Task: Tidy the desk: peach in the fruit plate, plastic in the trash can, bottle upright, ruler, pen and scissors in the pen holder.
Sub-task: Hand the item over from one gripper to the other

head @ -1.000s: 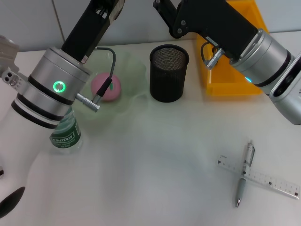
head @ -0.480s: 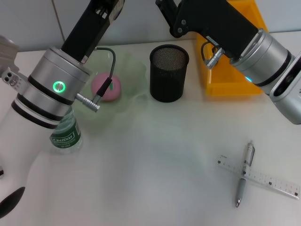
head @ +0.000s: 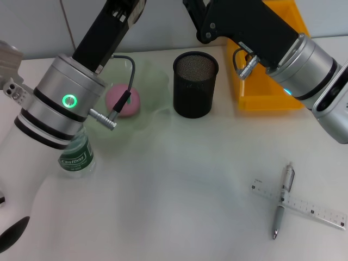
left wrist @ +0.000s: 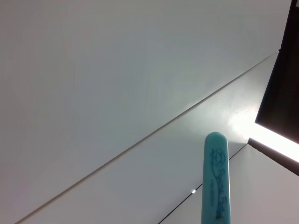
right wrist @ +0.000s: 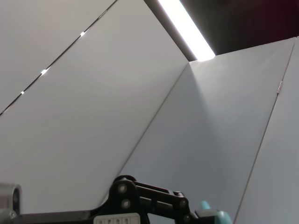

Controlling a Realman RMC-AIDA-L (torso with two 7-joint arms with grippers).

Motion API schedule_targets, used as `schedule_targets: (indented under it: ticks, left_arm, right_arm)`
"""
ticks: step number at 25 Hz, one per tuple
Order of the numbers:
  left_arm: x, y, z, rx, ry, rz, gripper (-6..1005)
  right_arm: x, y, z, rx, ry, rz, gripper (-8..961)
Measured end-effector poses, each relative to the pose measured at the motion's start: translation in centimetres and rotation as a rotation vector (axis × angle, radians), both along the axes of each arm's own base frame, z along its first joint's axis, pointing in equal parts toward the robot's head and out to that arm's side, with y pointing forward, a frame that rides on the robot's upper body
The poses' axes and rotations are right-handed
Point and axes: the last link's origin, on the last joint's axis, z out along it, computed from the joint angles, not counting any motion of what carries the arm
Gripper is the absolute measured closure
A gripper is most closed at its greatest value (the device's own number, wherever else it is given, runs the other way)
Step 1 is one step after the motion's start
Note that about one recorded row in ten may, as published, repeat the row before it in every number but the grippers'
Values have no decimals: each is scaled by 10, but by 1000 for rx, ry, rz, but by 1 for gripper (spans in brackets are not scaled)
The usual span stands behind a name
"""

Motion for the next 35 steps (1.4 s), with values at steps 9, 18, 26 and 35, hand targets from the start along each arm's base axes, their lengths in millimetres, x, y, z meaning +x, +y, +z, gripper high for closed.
schedule_targets:
  ticks: [9,18,26,35]
  left_arm:
    - [0,-1,-1,-3,-1,-1,664]
    - [0,-2,-1,5,5,-4,583]
    - [1,-2,-1,6,5,-4,313]
    - [0,-3,-1,8,5,-11,232]
  right_arm:
    - [1,-1,0,-1,1,-1,861]
    - [1,-1,0,-2,0,-2,862]
    - [1,-2,0,-1,4,1,861]
    - [10,-1,13,38,92,-54,861]
